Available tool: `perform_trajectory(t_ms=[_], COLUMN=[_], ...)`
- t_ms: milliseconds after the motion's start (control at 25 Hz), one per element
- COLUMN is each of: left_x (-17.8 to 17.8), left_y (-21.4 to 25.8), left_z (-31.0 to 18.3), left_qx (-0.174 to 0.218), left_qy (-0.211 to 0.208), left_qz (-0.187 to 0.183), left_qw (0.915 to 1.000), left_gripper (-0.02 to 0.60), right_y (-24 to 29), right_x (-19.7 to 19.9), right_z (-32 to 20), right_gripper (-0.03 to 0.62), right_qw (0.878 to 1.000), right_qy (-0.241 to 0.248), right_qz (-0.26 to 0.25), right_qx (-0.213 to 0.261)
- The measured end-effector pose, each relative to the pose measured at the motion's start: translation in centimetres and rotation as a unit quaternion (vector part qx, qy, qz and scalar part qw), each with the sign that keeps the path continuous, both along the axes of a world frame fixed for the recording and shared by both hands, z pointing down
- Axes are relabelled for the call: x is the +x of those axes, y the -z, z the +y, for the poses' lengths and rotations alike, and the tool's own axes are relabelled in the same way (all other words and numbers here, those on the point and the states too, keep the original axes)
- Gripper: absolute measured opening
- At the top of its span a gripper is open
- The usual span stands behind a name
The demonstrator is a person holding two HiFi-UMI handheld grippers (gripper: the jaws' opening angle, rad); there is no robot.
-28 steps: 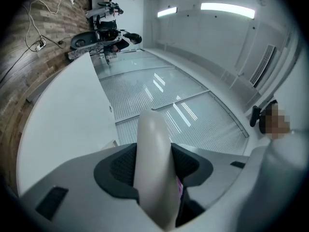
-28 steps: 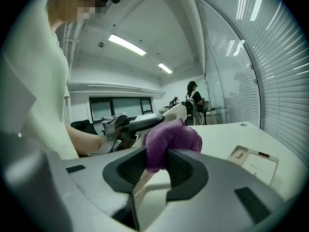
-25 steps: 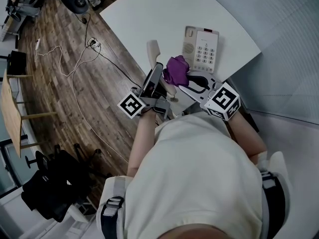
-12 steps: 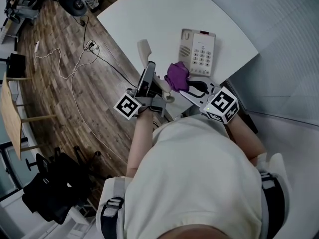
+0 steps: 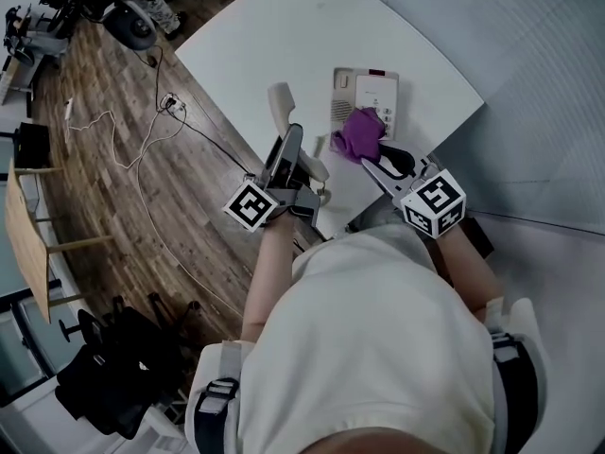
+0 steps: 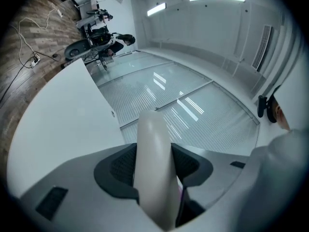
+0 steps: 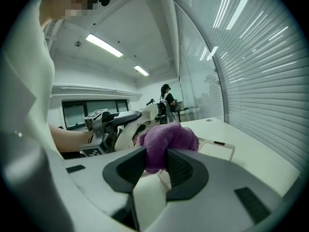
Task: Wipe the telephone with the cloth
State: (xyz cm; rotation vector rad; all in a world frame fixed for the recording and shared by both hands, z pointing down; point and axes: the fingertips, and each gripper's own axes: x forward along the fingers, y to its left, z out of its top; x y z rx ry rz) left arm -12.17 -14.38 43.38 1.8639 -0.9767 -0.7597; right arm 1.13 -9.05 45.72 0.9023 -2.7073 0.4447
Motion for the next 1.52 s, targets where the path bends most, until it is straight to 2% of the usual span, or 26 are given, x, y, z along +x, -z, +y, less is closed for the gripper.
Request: perform_trajectory(t_ms=[160,400,600,920,1120,1520], left_x=[1.2,3.8,5.9,8.2,9.2,9.9], left_y=[-1.6,-3.4,-5.4,-8.4,-10.7,-12.1], left_z=[-0.9,-3.1,-5.2,-7.0,-8.3,-8.9], left_qx=[-0.032,-0.037,-0.049,-0.079,-0.102,-0.115], left_qy=[-0.010,-0.025,-0.031,-0.047,-0.062,-0.074], left_qz=[-0.050,-0.141,-0.230,-0.333,-0.373,-0.422], left_qw=[0.9982,0.9890,0.9715,0.9385,0.9202,0.8964], left_gripper=[0.222,0.222,0.222,0.222,0.222,0.222], right_y=[0.5,0.6,0.5,-0.2,-1.0,-1.5], right_x=[2.4,5.3,6.6,7.5,8.1,8.0], right_z=[-2.1,-4.4,-6.0,-7.1,-8.2,-8.9], right_gripper=[0.130,0.130,0.130,0.130,0.130,0.129], right_qw=[0.998,0.991,0.988,0.985,0.984,0.985], right_qy=[-0.064,-0.130,-0.153,-0.169,-0.173,-0.165], right_qz=[0.007,-0.002,-0.017,-0.035,-0.047,-0.044], right_qx=[0.012,0.019,0.016,0.001,-0.009,-0.022])
